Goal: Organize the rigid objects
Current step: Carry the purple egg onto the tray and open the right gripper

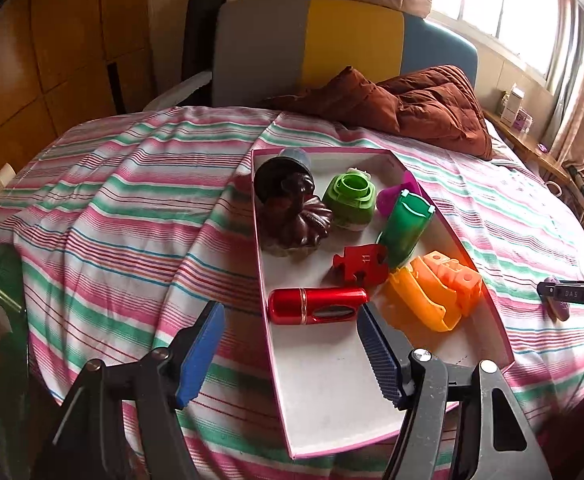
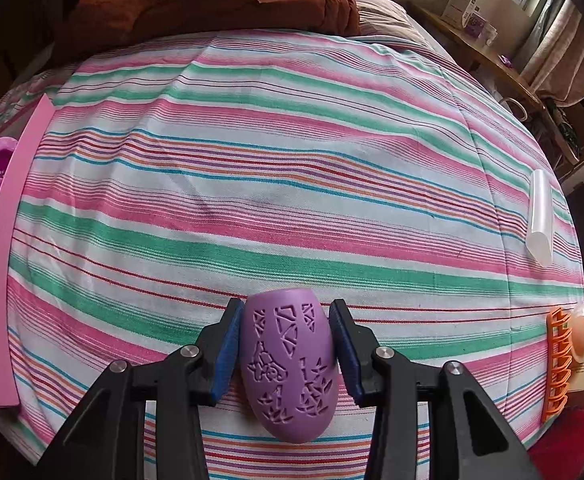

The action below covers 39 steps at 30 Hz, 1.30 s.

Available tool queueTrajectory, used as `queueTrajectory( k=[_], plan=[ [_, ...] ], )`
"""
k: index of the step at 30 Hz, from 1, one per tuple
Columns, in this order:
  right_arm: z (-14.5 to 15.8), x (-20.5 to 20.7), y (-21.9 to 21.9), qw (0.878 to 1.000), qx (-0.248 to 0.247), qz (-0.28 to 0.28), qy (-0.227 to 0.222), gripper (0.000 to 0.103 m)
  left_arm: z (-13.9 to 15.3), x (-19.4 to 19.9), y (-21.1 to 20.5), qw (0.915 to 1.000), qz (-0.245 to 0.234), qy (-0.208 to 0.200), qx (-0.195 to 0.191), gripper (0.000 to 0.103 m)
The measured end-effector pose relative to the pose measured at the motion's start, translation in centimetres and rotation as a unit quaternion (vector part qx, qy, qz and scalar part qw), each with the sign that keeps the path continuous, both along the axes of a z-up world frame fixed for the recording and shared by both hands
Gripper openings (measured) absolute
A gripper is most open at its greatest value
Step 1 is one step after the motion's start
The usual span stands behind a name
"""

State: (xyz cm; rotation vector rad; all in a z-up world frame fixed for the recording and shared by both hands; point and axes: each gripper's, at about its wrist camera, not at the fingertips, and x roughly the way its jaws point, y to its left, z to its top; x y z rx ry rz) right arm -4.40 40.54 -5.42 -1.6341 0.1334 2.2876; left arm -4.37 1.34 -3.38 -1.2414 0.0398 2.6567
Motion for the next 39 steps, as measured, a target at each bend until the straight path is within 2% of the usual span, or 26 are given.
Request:
queueTrajectory(
  k=[23, 28, 32, 39],
  plan=[
    [0.4, -0.2, -1.4, 0.999, -0.028, 0.038, 0.021, 0.044, 0.4, 0.9, -0.1, 1.0000, -0.001, 0.007, -0.006, 0.069],
    [2.1, 0.4, -1.8, 0.994, -0.084, 0.022, 0.060, 0.044, 0.5, 0.9, -0.4, 0.9999, 0.001, 0.010, -0.006, 0.069],
    [4.4, 0.6, -5.3, 0.987, -0.123, 0.052, 0.094, 0.044, 0.6, 1.0, -1.0, 0.9998, 0.011, 0.013, -0.006, 0.069],
    [8.7, -1.4, -16.3, 0.961, -0.149, 0.193, 0.131, 0.044, 0.8, 1.1, -3.2, 0.9989, 0.045, 0.017, 0.002, 0.069]
  ],
)
